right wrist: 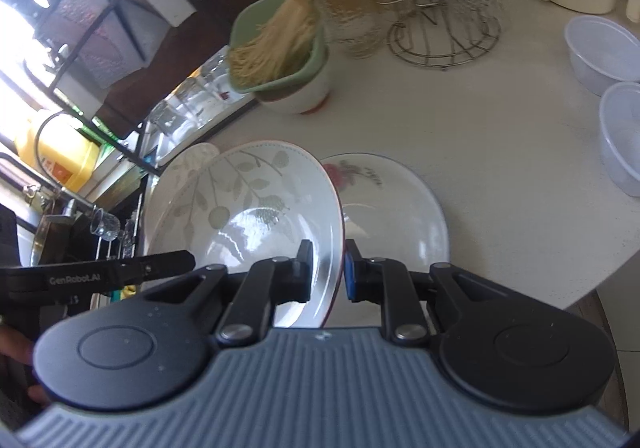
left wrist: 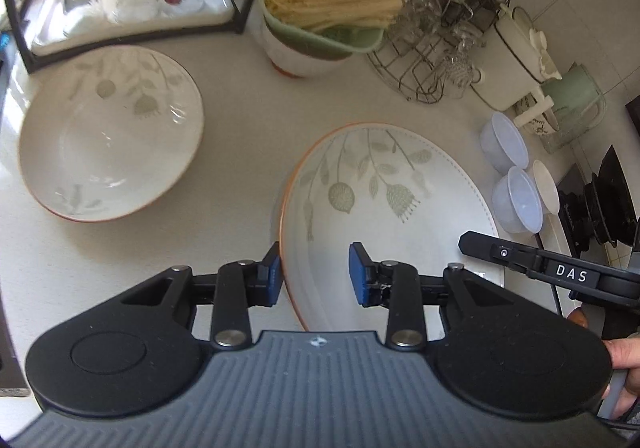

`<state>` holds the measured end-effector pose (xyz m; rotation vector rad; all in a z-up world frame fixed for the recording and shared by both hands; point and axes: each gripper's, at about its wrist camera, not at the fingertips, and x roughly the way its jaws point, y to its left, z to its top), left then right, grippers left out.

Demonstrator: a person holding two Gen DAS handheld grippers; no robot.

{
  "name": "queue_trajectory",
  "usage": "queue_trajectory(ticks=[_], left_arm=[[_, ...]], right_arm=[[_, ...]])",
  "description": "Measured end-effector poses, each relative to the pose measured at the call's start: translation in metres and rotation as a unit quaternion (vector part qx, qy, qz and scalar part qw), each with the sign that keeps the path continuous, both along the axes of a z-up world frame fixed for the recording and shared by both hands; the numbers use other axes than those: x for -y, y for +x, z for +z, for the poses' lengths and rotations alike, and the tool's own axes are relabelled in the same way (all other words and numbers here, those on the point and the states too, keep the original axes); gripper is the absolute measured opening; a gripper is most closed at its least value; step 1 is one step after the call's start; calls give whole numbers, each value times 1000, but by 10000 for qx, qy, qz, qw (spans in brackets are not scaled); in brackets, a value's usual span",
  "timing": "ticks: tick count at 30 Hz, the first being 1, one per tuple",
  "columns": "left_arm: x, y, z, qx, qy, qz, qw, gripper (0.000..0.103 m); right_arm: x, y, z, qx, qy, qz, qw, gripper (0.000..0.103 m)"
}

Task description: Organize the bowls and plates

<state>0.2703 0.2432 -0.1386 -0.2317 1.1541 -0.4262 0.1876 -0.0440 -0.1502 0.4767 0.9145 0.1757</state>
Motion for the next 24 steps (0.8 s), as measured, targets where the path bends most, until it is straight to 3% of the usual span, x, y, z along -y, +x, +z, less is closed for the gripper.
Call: queue_trajectory(ticks=[15,24], left_arm=[[64,39,-41,-154,796,-216,9965,38],[80,52,-46,-128,1114,135,9936,38]], right_arm=[[31,21,-40,-103,-201,-354,9991,19],[31,28,-43,-39,-465,-255,9986,19]])
